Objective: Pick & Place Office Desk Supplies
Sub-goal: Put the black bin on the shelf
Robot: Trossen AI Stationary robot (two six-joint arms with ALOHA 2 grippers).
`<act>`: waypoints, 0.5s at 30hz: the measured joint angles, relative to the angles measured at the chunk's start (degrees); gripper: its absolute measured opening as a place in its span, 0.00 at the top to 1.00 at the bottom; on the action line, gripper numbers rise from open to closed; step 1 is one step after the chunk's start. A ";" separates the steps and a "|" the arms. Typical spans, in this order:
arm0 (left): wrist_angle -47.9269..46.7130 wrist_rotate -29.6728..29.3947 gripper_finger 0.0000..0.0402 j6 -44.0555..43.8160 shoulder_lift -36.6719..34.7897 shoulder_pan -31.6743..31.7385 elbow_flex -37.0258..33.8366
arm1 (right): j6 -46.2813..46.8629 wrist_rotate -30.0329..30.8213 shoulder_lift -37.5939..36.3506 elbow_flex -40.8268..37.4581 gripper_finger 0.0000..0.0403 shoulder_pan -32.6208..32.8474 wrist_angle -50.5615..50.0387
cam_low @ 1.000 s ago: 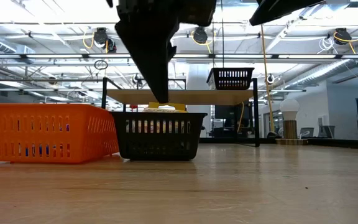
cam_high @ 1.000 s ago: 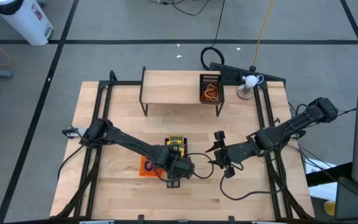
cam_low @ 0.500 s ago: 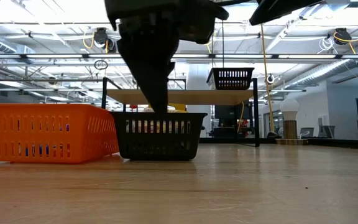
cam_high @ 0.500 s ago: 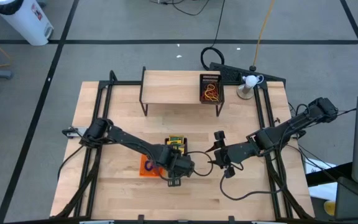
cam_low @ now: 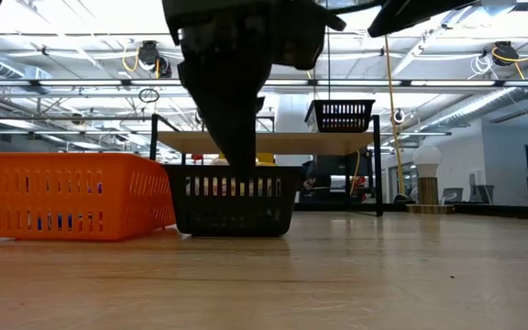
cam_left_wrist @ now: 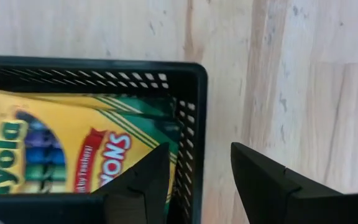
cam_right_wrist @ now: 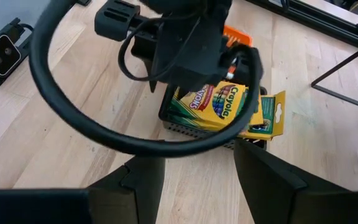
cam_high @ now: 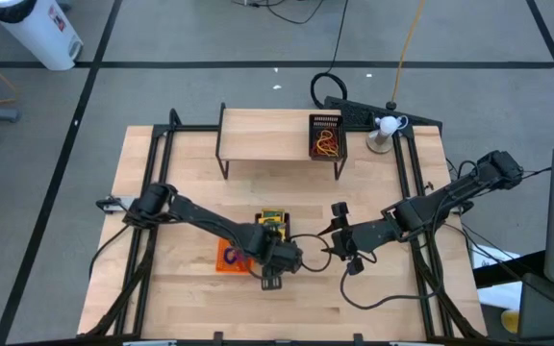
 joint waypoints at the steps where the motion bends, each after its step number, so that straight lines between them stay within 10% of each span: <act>1: 0.43 0.47 0.58 -0.01 0.52 0.00 -0.07 | 0.00 0.00 0.00 0.00 0.55 -0.01 -0.01; 15: -0.45 0.97 0.58 -0.34 3.45 -0.01 -0.28 | 1.24 -0.02 0.02 -0.02 0.55 0.01 -0.40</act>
